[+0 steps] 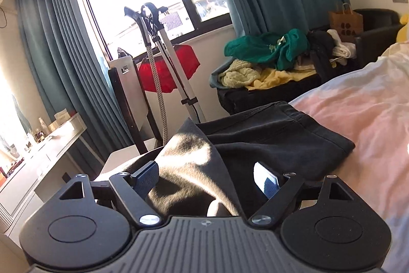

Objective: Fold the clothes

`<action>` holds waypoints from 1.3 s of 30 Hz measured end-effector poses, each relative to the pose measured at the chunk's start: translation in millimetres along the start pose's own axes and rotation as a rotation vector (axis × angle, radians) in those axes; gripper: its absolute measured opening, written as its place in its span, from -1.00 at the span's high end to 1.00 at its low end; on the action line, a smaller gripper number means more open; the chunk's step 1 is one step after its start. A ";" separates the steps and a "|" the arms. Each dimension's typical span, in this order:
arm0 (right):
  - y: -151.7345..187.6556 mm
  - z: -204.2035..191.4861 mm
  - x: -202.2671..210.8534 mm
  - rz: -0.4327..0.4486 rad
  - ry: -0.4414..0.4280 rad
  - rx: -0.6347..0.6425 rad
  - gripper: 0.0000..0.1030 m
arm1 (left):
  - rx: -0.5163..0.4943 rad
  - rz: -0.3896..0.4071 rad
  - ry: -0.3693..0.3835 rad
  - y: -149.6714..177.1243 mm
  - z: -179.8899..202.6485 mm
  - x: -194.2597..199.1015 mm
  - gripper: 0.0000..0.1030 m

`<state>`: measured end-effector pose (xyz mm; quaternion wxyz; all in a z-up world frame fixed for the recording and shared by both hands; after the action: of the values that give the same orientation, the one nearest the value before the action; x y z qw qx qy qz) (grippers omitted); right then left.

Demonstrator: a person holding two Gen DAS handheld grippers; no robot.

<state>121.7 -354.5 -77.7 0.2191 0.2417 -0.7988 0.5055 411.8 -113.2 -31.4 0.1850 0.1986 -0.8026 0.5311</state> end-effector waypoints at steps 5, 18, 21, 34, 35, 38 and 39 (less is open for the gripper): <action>-1.1 20.1 -37.3 -0.033 0.020 -0.079 -0.70 | 0.103 -0.084 -0.093 -37.0 4.0 -85.8 -0.54; 3.0 21.6 -69.6 -0.039 0.034 -0.074 -0.70 | 0.238 -0.143 -0.141 -49.7 -24.7 -128.7 0.79; -2.1 20.1 -58.0 0.010 0.025 -0.064 -0.70 | 0.194 -0.056 -0.089 -56.7 -23.5 -75.5 0.86; -21.7 37.5 33.7 0.188 -0.056 -0.164 -0.72 | 0.051 0.153 0.254 33.4 20.1 223.7 0.87; -22.0 41.3 39.2 0.185 -0.077 -0.187 -0.73 | 0.068 0.153 0.270 54.0 21.0 242.0 0.87; -19.6 55.0 48.8 0.142 -0.160 -0.283 -0.73 | 0.139 0.095 0.302 121.1 19.3 275.1 0.87; -18.8 58.3 49.6 0.130 -0.179 -0.311 -0.73 | 0.149 0.075 0.304 138.6 19.5 280.0 0.87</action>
<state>88.0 -422.9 -58.0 0.1487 0.1966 -0.8977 0.3653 100.0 -116.1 -4.3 0.2691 0.0993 -0.7307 0.6195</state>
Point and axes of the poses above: each gripper's, at about its wrist camera, not at the fingertips, and x roughly against the way its jaws point, z to its right, y to its underside, the point moved 2 cm from there along -x, roughly the way its jaws point, and after that the axes turned 6 degrees about -z, right-handed, at the moved point
